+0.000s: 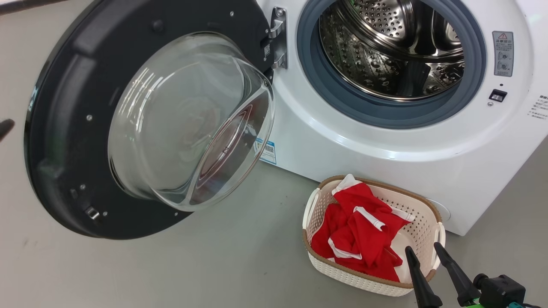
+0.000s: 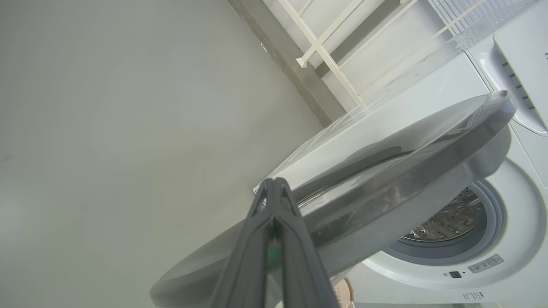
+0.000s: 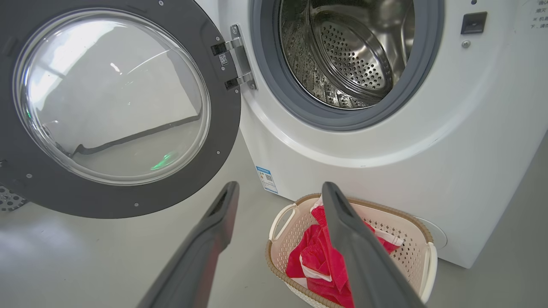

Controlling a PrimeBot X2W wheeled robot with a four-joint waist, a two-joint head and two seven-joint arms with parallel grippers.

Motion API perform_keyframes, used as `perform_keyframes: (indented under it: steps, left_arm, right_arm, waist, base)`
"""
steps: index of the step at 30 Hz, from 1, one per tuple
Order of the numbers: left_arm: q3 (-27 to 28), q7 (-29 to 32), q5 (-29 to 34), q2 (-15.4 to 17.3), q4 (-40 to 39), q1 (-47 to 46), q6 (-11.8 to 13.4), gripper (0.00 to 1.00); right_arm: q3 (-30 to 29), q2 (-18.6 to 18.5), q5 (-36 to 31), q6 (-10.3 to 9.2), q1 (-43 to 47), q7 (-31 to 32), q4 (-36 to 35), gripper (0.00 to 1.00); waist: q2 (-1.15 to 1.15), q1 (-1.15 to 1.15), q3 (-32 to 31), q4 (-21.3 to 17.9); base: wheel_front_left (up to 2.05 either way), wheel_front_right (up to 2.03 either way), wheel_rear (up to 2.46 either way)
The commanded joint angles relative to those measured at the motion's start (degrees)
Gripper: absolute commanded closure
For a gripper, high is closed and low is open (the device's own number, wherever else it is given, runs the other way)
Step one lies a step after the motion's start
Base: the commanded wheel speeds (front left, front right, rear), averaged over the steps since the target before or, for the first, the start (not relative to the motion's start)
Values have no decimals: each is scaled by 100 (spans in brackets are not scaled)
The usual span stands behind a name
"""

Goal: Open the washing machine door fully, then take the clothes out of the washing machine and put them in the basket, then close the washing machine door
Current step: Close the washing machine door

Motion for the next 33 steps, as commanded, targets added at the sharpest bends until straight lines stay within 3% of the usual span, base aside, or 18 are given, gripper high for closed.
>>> perform_keyframes:
  steps: [1, 13, 33]
  left_arm:
    - [32, 114, -125, 367, -214, 20, -34, 100]
    - [-613, 976, -1026, 434, -1177, 638, -41, 100]
    - [-1714, 1173, -2483, 709, -3162, 1549, -41, 100]
  right_arm:
    - [102, -52, -84, 43, -36, -37, -161, 0]
    - [44, -4, -102, 43, 8, -37, -169, 0]
    - [-14, 33, -117, 43, -33, -37, -177, 0]
  waist:
    - [0, 0, -10, -4]
    - [0, 0, -49, -59]
    - [0, 0, -80, -438]
  base:
    - [0, 0, 0]
    - [0, 0, 0]
    - [0, 0, 0]
